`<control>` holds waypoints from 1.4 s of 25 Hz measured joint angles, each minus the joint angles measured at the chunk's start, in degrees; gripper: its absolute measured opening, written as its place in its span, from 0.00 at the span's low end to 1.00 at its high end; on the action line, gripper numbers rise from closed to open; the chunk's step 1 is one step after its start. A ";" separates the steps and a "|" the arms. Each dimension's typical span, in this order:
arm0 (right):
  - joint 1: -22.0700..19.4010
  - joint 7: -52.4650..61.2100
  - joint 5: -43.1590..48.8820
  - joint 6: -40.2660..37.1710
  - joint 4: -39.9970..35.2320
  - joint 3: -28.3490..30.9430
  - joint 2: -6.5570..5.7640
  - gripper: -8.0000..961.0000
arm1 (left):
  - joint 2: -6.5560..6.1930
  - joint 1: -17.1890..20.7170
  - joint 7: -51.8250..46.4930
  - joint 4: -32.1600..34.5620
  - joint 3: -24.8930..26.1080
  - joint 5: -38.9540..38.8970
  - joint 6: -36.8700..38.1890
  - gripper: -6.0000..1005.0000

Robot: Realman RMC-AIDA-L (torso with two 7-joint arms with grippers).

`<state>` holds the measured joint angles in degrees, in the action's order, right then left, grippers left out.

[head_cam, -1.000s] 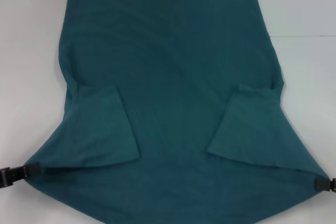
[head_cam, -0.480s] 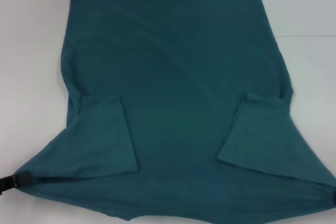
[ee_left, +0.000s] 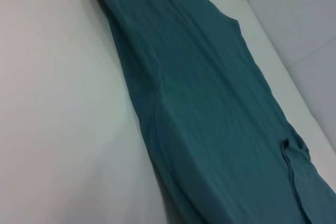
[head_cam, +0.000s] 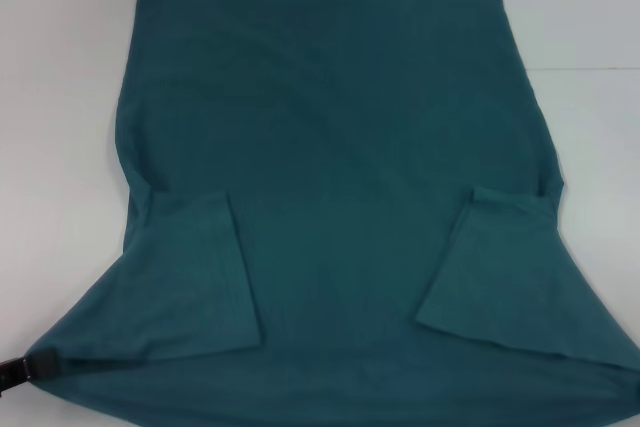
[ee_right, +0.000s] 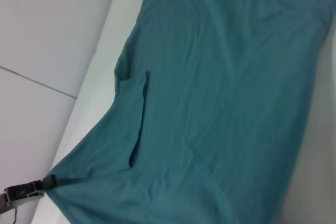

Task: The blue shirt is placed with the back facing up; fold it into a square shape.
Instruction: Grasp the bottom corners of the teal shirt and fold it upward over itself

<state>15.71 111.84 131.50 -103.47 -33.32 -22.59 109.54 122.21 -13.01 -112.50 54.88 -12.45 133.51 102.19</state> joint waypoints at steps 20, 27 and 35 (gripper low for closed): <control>2.19 -0.86 2.50 -1.36 -0.05 7.29 -1.71 0.04 | -0.68 -3.42 0.88 -2.84 0.16 -0.82 1.94 0.03; 8.60 0.14 1.37 3.51 -0.09 9.18 -2.54 0.05 | -3.92 -12.61 0.36 -9.73 0.16 -7.29 -6.01 0.03; 15.52 0.99 -3.03 15.52 0.39 8.86 -1.94 0.04 | -6.20 -21.58 1.33 -18.03 -0.10 -14.41 -21.37 0.03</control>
<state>31.23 112.83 128.47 -87.95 -32.93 -13.73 107.60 116.01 -34.59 -111.17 36.85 -12.55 119.10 80.83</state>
